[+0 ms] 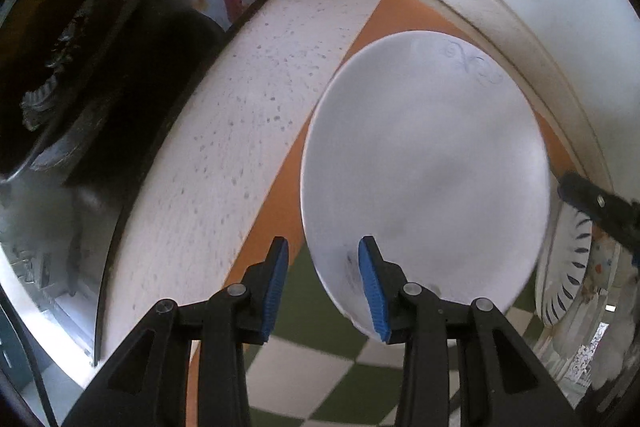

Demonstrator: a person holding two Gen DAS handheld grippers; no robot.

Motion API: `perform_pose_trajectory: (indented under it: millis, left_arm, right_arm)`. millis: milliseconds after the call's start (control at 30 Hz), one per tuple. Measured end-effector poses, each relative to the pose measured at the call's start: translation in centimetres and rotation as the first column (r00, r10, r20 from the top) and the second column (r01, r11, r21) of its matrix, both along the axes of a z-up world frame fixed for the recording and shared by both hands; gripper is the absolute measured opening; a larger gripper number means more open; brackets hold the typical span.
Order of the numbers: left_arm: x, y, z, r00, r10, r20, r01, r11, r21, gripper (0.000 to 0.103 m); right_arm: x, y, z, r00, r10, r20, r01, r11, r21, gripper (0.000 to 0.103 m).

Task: Organize plates and bowls
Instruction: 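Grip the plain white swirl plate rim with the left tool while the right tool grips it too, then carry the white swirl plate with both tools and lower it onto the pink-flowered plate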

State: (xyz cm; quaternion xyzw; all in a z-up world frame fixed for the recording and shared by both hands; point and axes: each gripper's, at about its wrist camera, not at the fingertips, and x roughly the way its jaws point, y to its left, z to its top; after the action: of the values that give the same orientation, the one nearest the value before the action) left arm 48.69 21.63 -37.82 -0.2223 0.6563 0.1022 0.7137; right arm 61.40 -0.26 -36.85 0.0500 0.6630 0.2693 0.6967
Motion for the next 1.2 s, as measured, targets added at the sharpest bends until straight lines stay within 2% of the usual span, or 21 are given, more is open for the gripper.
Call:
perform_pose_trajectory:
  millis: [33, 100, 267, 367, 467, 533, 600, 700, 767, 867, 933, 1133, 1167, 1200]
  left_arm:
    - [0.2, 0.2, -0.3, 1.0, -0.002, 0.003, 0.002, 1.0, -0.01, 0.029]
    - [0.5, 0.4, -0.4, 1.0, -0.002, 0.016, 0.003, 1.0, -0.028, 0.027]
    - [1.5, 0.9, -0.3, 0.999, -0.016, 0.032, 0.017, 1.0, -0.026, 0.022]
    - [1.7, 0.8, 0.2, 0.998, -0.034, 0.048, 0.036, 0.999, -0.041, 0.019]
    - [1.5, 0.7, 0.4, 0.998, -0.053, 0.038, 0.053, 0.998, -0.021, 0.017]
    - [1.5, 0.7, 0.3, 0.998, -0.05, 0.042, 0.051, 0.998, -0.027, 0.017]
    - [1.5, 0.8, 0.2, 0.998, -0.047, 0.04, 0.048, 0.998, -0.032, 0.016]
    - [1.7, 0.8, 0.3, 0.998, -0.047, 0.035, 0.048, 0.998, -0.027, 0.016]
    - [2.0, 0.7, 0.2, 0.998, -0.044, 0.033, 0.045, 0.999, -0.029, 0.016]
    - [2.1, 0.3, 0.4, 0.999, -0.039, 0.032, 0.04, 0.999, -0.035, 0.016]
    - [2.2, 0.4, 0.5, 0.999, -0.039, 0.031, 0.04, 0.998, -0.039, 0.016]
    - [2.2, 0.6, -0.1, 0.999, -0.039, 0.032, 0.041, 0.998, -0.041, 0.016]
    - [2.2, 0.6, -0.2, 0.999, -0.038, 0.032, 0.04, 0.998, -0.043, 0.016]
    - [2.2, 0.6, -0.2, 0.999, -0.037, 0.034, 0.039, 0.998, -0.043, 0.016]
  right_arm:
    - [0.7, 0.4, -0.6, 1.0, 0.002, -0.007, -0.002, 1.0, -0.01, 0.023]
    - [2.0, 1.1, -1.9, 0.999, 0.001, -0.047, -0.002, 1.0, -0.008, 0.011]
    - [2.7, 2.7, -3.7, 0.996, 0.031, -0.081, -0.033, 0.999, -0.024, 0.001]
    - [1.6, 3.7, -3.3, 0.994, 0.071, -0.086, -0.068, 0.997, 0.03, 0.001]
    - [0.4, 4.4, -1.7, 0.997, 0.081, -0.012, -0.081, 0.996, -0.026, 0.001]
    - [0.6, 4.3, -0.5, 0.997, 0.071, 0.003, -0.071, 0.997, -0.004, 0.001]
    - [1.2, 3.9, 0.3, 0.996, 0.084, 0.025, -0.083, 0.996, -0.044, 0.002]
    - [2.4, 2.8, 0.3, 0.994, 0.098, 0.054, -0.089, 0.984, -0.156, 0.006]
    - [3.2, 1.9, -0.5, 0.996, 0.091, 0.024, -0.085, 0.978, -0.193, 0.007]
    - [4.2, 0.4, -2.0, 0.997, 0.047, -0.06, -0.055, 0.989, -0.141, 0.018]
    - [4.7, -0.2, -2.4, 0.996, 0.025, -0.082, -0.035, 0.991, -0.129, 0.026]
    - [5.0, -1.5, -4.0, 0.989, 0.007, -0.145, -0.019, 0.997, -0.079, 0.026]
    - [5.2, -1.5, -4.4, 0.988, -0.002, -0.152, -0.007, 0.998, -0.06, 0.025]
    - [4.9, -0.8, -4.5, 0.988, -0.006, -0.152, -0.001, 0.999, -0.044, 0.018]
